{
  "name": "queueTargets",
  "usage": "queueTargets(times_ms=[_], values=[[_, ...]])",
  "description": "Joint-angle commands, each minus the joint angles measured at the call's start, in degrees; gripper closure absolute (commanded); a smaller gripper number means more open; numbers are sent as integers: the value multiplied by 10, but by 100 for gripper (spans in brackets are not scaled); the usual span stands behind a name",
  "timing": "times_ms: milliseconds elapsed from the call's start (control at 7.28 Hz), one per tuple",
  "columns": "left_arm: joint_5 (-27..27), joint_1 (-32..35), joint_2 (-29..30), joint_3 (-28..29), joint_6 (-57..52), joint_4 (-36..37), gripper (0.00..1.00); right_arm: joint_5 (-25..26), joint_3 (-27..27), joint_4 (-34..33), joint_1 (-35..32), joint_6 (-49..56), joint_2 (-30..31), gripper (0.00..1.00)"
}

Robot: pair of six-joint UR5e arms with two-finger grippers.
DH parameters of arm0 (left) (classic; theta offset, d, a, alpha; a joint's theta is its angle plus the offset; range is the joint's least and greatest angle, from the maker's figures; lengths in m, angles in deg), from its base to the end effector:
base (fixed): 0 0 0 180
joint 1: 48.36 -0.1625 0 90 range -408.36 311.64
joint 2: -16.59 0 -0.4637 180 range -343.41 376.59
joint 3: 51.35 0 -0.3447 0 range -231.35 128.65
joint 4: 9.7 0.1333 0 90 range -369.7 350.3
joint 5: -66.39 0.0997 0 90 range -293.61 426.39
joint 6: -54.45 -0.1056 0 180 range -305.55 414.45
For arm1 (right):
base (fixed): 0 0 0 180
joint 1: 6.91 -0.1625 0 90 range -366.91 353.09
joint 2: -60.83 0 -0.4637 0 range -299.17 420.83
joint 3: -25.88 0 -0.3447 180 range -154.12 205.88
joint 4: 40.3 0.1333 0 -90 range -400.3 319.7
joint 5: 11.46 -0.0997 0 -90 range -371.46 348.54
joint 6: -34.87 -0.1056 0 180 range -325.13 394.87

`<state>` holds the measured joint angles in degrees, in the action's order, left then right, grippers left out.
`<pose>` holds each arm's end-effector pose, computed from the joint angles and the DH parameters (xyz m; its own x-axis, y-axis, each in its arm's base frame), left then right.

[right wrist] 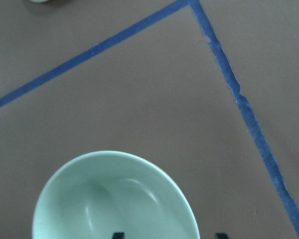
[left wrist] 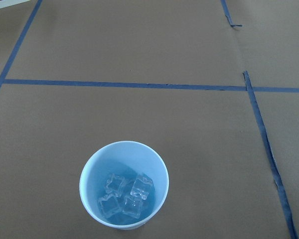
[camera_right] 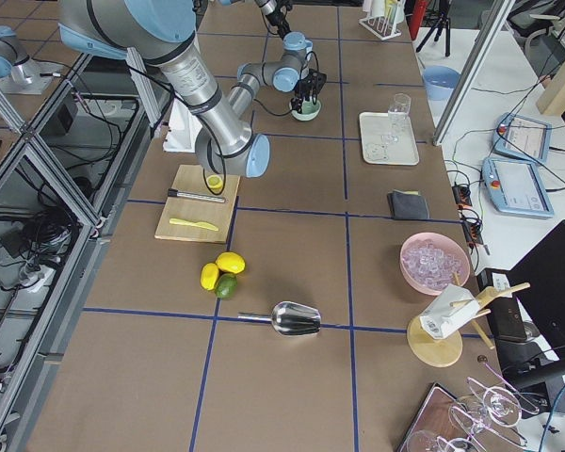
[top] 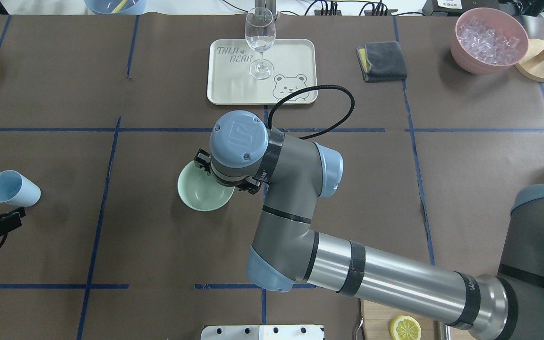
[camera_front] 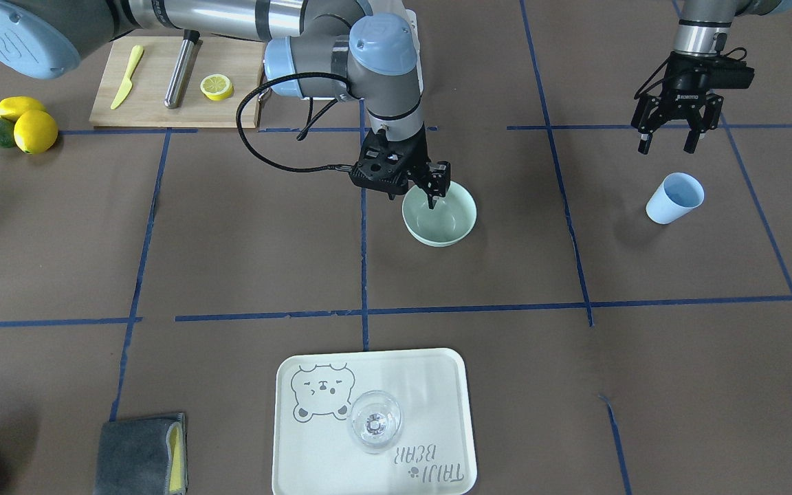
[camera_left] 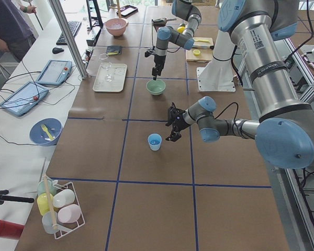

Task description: Pour ice into bowl

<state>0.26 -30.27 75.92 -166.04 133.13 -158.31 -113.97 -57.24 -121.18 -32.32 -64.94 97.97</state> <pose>0.1769 -0.2430 0.5766 0.6815 -0.0338 -0.7311 0.4649 0.7914 0.3968 -0.6308 -0.4219 0.1718 0.4652 0.4051 0.7870 -0.3427 0.9022 -0.2619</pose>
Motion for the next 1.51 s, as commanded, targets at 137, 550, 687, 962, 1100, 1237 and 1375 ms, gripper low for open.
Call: queueTargets(times_ms=[137, 550, 687, 962, 1100, 1237, 1375], values=[[128, -70, 0, 55, 84, 1, 0, -48, -105, -131, -58, 96, 5, 0], [216, -90, 8, 87, 118, 6, 2, -92, -160, -195, -105, 168, 45, 0], [235, -90, 21, 103, 134, 7, 2, -92, -184, -196, -112, 191, 71, 0], [263, -90, 57, 135, 137, 7, 2, -91, -188, -196, -117, 209, 87, 0], [283, -90, 67, 139, 137, 7, 2, -91, -188, -196, -119, 210, 87, 0], [302, -90, 67, 139, 137, 8, 2, -91, -188, -196, -119, 210, 88, 0], [337, -90, 68, 140, 137, 11, 2, -91, -189, -196, -119, 210, 90, 0]])
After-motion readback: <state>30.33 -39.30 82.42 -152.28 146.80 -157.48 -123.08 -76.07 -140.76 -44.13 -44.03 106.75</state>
